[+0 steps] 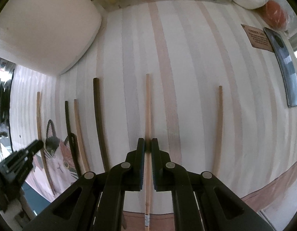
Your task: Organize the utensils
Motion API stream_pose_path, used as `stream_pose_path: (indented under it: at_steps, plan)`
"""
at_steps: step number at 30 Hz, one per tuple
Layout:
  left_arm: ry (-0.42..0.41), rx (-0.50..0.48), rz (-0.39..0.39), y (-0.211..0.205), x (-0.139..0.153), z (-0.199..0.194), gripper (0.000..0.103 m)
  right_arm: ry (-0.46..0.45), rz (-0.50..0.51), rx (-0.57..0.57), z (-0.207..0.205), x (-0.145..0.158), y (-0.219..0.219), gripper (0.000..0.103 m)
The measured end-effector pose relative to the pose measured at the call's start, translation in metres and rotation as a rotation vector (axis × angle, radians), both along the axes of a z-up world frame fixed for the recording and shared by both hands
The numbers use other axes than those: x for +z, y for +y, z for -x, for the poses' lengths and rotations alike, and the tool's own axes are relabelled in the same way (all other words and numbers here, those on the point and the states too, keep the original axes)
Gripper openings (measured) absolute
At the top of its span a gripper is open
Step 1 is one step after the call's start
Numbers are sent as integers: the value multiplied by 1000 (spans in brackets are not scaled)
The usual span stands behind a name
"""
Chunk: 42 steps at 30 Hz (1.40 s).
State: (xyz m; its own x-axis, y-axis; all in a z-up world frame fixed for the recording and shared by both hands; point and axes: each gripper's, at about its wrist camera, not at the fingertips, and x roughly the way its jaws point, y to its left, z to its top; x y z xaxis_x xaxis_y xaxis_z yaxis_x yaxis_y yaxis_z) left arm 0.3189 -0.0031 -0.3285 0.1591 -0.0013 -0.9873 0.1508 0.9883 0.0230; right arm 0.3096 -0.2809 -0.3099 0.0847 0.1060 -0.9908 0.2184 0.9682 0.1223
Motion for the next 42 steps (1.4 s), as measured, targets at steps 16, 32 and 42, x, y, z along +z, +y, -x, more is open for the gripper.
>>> stream_pose_path:
  at_steps: [16, 32, 42]
  plan:
    - [-131, -19, 77, -13, 57, 17, 5, -113, -37, -15, 10, 24, 18, 7]
    - [-413, 12, 255, 9, 195, 12, 5, -455, -62, 33, 12, 148, 46, 6]
    - [-645, 4, 323, -3, 293, -45, 5, -740, -76, 65, -30, 269, 59, 6]
